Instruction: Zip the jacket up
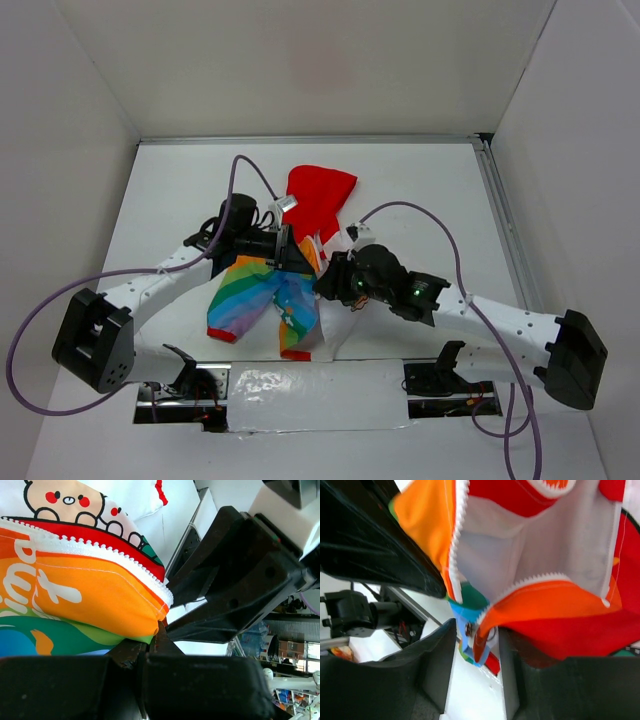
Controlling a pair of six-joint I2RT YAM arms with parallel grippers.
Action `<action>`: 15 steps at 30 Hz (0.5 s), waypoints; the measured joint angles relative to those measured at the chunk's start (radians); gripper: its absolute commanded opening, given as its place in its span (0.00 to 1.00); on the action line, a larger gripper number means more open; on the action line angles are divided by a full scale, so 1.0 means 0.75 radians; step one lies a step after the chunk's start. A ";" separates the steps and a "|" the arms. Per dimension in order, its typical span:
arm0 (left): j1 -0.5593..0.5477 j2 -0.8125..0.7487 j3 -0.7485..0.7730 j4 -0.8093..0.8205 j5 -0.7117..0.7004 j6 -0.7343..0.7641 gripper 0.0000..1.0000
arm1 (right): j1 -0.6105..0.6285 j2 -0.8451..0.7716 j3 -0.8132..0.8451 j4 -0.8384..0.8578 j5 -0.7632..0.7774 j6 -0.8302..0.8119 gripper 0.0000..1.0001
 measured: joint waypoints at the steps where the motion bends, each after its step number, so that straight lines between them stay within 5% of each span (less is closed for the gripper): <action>1: -0.001 0.000 -0.001 0.001 0.001 0.000 0.00 | -0.011 0.004 0.000 0.018 -0.011 0.005 0.36; 4: -0.001 0.000 -0.001 0.001 0.001 0.000 0.00 | -0.035 0.021 -0.001 0.062 -0.035 0.028 0.13; 7: -0.001 0.000 -0.001 0.001 -0.002 0.000 0.00 | -0.054 0.021 -0.013 0.092 -0.068 0.036 0.12; 9: -0.001 0.000 -0.001 0.001 -0.002 0.000 0.00 | -0.073 0.012 -0.025 0.110 -0.103 0.032 0.01; 15: -0.001 -0.001 0.000 0.001 -0.001 0.003 0.00 | -0.087 -0.095 -0.065 0.123 -0.096 0.006 0.00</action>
